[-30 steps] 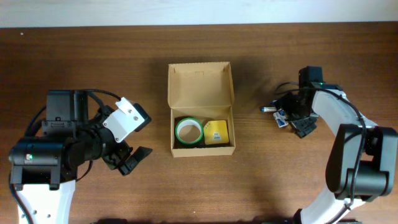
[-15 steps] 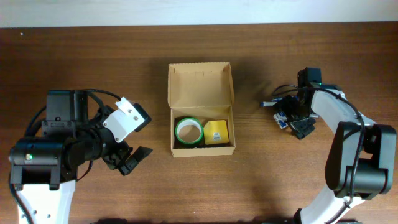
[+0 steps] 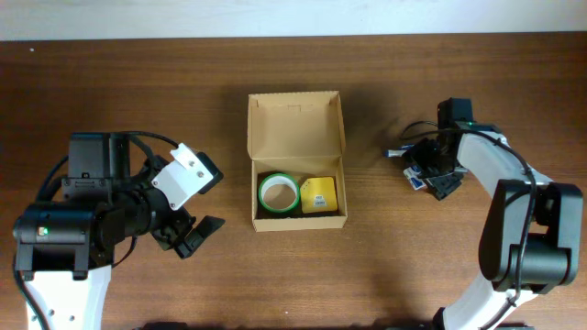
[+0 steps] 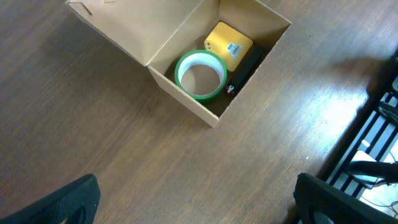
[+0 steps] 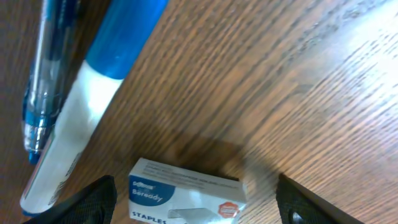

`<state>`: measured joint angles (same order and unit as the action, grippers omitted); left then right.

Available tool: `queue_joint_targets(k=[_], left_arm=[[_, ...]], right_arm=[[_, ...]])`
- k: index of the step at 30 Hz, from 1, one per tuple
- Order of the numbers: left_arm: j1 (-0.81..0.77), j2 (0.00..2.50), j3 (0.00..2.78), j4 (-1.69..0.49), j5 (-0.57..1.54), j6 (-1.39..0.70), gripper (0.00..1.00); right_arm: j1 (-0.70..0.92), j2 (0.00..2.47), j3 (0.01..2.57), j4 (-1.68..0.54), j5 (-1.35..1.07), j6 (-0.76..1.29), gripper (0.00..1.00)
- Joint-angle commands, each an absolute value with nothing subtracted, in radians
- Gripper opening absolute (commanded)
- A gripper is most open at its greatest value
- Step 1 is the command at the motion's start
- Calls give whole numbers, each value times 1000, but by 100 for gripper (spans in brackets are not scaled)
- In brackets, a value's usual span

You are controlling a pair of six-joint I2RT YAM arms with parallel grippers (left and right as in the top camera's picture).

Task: Pack container
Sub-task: 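Lower the right gripper toward the small staples box, then close the right gripper on the small staples box and lift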

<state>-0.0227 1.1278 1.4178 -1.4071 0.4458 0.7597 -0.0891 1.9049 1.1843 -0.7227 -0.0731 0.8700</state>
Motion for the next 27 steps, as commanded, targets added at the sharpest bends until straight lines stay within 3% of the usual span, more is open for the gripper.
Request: queue_joint_targets(k=[1,19,27], left_arm=[[-17,1127,1436,-1407,464,773,100],[-17,1127,1436,-1407,464,773,99],[-17,1127,1436,-1407,464,773,100]], right_arm=[[-73,1921,1176,-714,-68,869,83],[-71,1956,1176,-706,-79,869,84],[-71,1956,1176,-718,-80,868,65]])
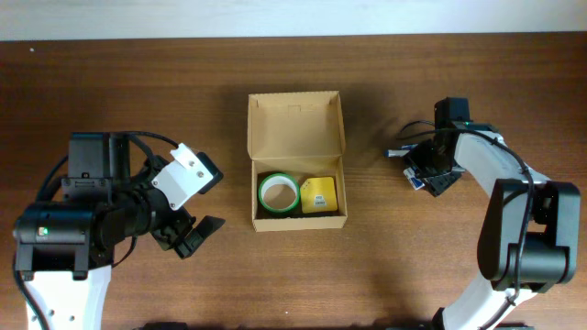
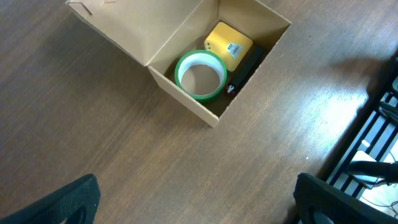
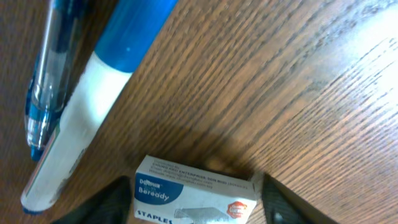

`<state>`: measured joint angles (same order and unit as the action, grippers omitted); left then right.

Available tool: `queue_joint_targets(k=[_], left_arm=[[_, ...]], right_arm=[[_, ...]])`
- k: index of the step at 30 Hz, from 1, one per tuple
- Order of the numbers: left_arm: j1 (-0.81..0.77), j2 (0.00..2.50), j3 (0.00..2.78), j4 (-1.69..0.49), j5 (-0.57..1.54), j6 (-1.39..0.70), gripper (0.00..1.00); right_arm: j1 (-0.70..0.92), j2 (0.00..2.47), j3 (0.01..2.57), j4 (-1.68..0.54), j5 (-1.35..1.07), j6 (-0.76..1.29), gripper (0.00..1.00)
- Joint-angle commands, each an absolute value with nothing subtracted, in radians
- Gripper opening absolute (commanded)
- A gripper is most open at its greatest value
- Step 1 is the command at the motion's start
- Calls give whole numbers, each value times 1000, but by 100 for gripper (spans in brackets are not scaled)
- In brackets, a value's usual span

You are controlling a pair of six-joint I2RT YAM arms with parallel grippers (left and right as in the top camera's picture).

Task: Pack container
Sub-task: 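Close the right gripper on the small staples box and lift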

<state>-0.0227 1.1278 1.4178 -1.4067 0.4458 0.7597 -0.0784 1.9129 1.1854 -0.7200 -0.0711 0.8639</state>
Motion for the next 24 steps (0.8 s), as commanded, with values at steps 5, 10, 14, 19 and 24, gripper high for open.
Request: queue_joint_targets(k=[5,10,14,19,24], left_arm=[[-17,1127,1436,-1407,464,773,100],[-17,1127,1436,-1407,464,773,100],[-17,1127,1436,-1407,464,773,100],[-17,1127,1436,-1407,464,773,100],[-17,1127,1436,-1407,464,773,100]], right_arm=[[-71,1956,1176,-719,-80,842,60],[-73,1950,1183,-727,-101,822,56],[-73,1935,1224,-757,-105,768,53],[-72,1919,1309,-840,-106,710,52],[-70,1917,1441,-967,-107,638,48]])
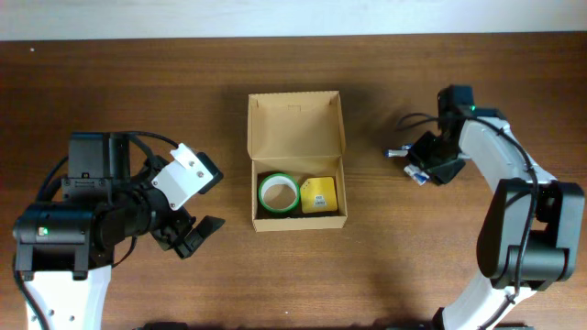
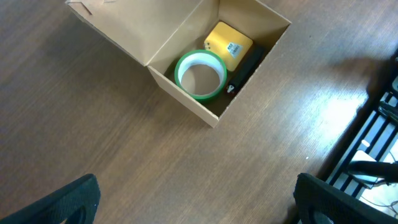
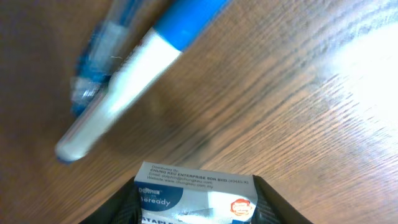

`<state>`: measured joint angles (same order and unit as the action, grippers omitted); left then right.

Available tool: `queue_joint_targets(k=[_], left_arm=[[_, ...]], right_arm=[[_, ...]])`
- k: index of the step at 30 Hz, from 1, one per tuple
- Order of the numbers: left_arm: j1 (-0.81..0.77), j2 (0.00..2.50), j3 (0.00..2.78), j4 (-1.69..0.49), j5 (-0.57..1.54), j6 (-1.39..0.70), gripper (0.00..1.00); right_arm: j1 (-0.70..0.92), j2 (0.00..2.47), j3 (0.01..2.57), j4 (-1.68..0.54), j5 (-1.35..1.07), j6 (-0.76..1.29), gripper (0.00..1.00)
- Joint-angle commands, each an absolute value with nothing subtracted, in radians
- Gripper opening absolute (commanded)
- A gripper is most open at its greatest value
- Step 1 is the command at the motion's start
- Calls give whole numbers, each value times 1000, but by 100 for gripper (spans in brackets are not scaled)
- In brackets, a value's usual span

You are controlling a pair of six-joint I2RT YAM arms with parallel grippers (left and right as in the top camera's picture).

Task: Pack container
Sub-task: 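Close the right gripper on the small staples box and lift, then carry the staples box left over the cardboard box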

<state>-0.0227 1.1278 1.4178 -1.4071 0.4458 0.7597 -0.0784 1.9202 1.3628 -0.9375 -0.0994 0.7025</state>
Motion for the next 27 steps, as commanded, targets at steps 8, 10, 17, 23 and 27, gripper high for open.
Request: queue_joint_targets(k=[8,10,17,23,27], left_arm=[[-17,1127,1436,-1407,464,773,100],[-17,1127,1436,-1407,464,773,100],[-17,1127,1436,-1407,464,773,100],[-17,1127,1436,-1407,464,773,100],[-17,1127,1436,-1407,464,773,99]], right_arm=[[20,1917,1739,-1159,-182,493,47],[82,1917,1834,-1217,-184,451,47],[287,1917,2016,-1330,-192,391,47],[430,1919,2005,-1374,-192,379,48],[507,1920,1968,-1372,-187,374,48]])
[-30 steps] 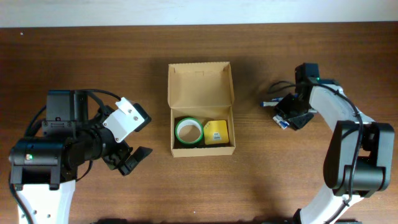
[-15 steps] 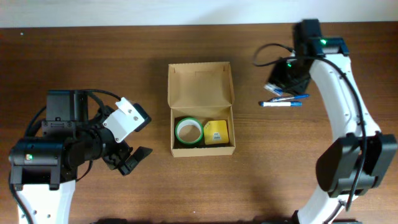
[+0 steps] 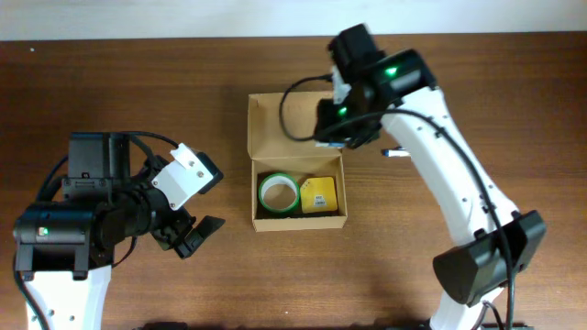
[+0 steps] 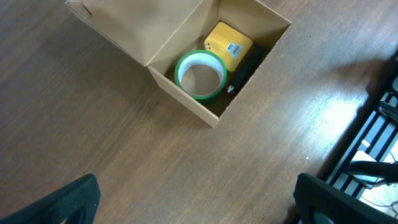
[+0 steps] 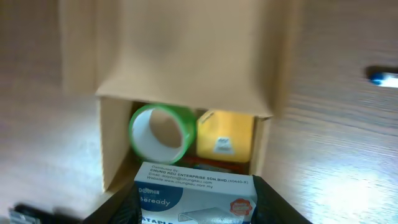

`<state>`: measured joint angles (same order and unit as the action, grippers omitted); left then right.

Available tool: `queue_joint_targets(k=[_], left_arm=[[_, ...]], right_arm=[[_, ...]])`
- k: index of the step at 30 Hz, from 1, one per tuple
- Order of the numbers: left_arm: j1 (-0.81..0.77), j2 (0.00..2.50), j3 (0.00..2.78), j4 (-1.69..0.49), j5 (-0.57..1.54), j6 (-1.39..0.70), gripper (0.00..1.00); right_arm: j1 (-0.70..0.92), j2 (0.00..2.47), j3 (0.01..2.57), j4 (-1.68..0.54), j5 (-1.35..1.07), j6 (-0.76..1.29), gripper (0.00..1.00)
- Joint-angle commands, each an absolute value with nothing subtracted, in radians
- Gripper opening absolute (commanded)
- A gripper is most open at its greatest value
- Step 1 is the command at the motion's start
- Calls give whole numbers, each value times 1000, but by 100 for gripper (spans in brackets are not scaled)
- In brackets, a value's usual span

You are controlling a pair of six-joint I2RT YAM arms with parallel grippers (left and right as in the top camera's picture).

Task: Pack container
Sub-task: 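Carry the staples box left over the cardboard box, then lower the staples box into the green tape roll and release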

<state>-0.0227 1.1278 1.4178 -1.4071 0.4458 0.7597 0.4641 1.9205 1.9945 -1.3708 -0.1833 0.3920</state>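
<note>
The open cardboard box (image 3: 295, 117) stands mid-table with its lid flap laid back. Inside lie a green tape roll (image 3: 278, 193), a yellow item (image 3: 318, 194) and a black item (image 4: 245, 67) along one wall. My right gripper (image 3: 341, 126) hangs over the lid flap, shut on a white-and-blue staples box (image 5: 196, 196). In the right wrist view the tape roll (image 5: 158, 129) and yellow item (image 5: 225, 135) show just beyond the staples box. My left gripper (image 3: 188, 234) stands open left of the box, holding nothing.
A pen (image 3: 393, 152) lies on the table right of the box; its tip (image 5: 382, 76) also shows at the right wrist view's edge. Black frame rails (image 4: 379, 118) run along the right edge of the left wrist view.
My right gripper, shut on the staples box, has moved from the pens at the right to above the cardboard box's lid flap. The left arm has not moved.
My right gripper was open around the staples box lying beside the pens at the right. Its fingers then stood closer about it, then were shut on it and lifted. Now the staples box hangs over the cardboard box. The left arm stayed still.
</note>
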Motion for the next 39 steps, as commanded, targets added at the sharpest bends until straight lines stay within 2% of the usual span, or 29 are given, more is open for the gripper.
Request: queue_joint_targets(k=[1,13,22,36,38,39], left_arm=[[-17,1127,1436,-1407,464,773,99],[-17,1127,1436,-1407,464,773,100],[-17,1127,1436,-1407,464,773,100],[-17,1127,1436,-1407,464,773,100],[-17,1127,1436,-1407,464,773,100],[-17,1127,1436,-1407,464,773,100]], right_arm=[[519,1920,1958,-1369,-187,374,48],[627,1920,1735,-1195,-188,401,48],[696,1920,1594,-1011,-153,527,47],[742,1921,1541,-908,-29,585,48],[744,1921,1541,-902,-29,585,49],[746,1921,1541,-899,-29,585,58]])
